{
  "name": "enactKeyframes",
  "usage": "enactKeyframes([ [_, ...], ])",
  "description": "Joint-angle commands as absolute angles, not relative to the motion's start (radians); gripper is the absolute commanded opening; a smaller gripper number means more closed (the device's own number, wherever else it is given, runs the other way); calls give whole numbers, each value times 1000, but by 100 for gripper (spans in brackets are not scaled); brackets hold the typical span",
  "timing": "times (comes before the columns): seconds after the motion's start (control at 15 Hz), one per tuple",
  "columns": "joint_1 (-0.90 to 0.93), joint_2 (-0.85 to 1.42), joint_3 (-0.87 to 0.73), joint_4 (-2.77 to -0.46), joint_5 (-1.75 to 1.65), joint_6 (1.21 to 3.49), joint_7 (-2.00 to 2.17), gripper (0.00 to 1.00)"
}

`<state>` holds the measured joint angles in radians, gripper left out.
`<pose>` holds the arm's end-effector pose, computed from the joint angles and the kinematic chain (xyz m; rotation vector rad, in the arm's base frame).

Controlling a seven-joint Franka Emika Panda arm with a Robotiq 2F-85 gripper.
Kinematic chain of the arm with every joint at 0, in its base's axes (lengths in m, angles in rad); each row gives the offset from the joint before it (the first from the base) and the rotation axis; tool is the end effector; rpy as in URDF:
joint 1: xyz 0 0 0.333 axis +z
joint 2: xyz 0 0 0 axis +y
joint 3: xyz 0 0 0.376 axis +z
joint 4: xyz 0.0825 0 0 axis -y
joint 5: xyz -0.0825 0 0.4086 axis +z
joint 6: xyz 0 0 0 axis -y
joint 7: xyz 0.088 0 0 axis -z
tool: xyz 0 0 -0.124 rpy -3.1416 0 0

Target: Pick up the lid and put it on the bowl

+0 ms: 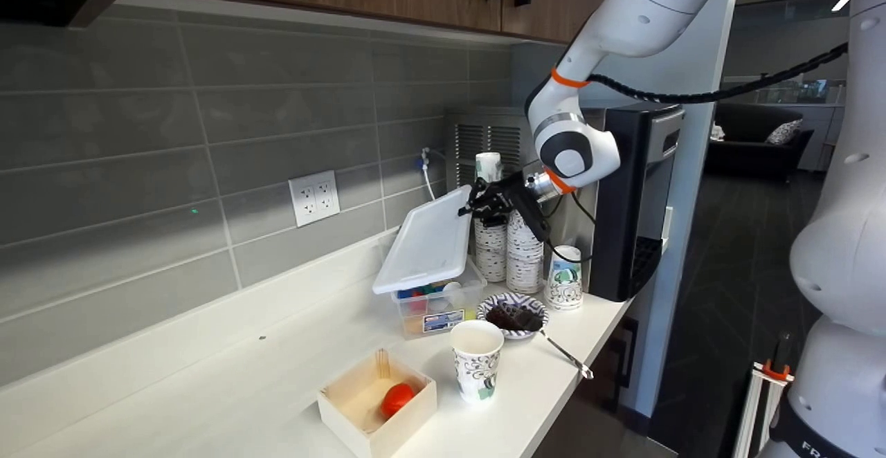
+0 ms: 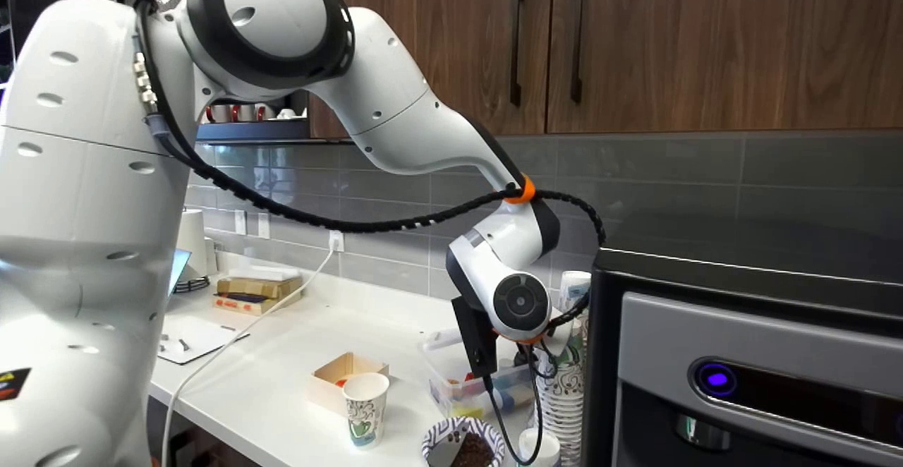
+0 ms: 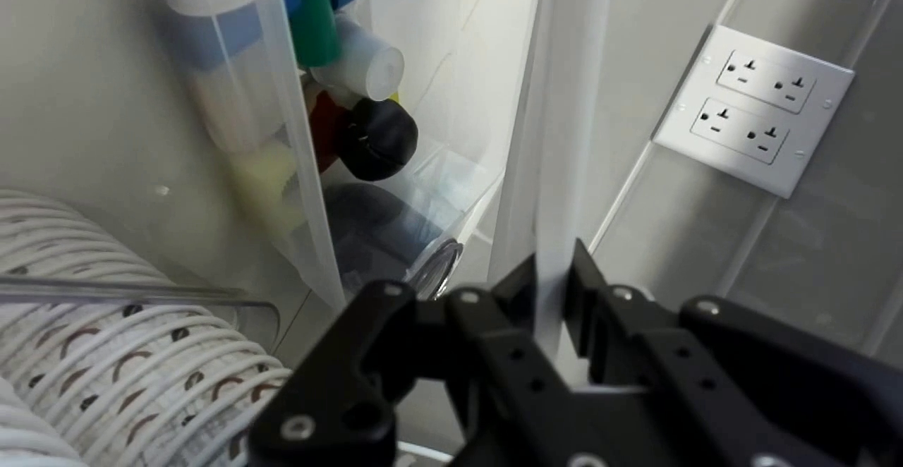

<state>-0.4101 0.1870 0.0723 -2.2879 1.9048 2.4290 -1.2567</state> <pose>0.5383 -0.1749 0.3015 -2.0322 0.7881 -0.9253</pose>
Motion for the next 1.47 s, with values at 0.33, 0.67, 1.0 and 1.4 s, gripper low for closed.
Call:
enactKeyframes([
  [0.33,-218,222,-128,-2275,1899,2396,-1205,2],
  [0.67,-193,210,-165,-2296,1886,2406,-1157,2],
  [1.0,-188,211,-181,-2309,1813,2408,-1060,2],
  [1.4,-174,198,-190,-2339,1723,2472,-956,2],
])
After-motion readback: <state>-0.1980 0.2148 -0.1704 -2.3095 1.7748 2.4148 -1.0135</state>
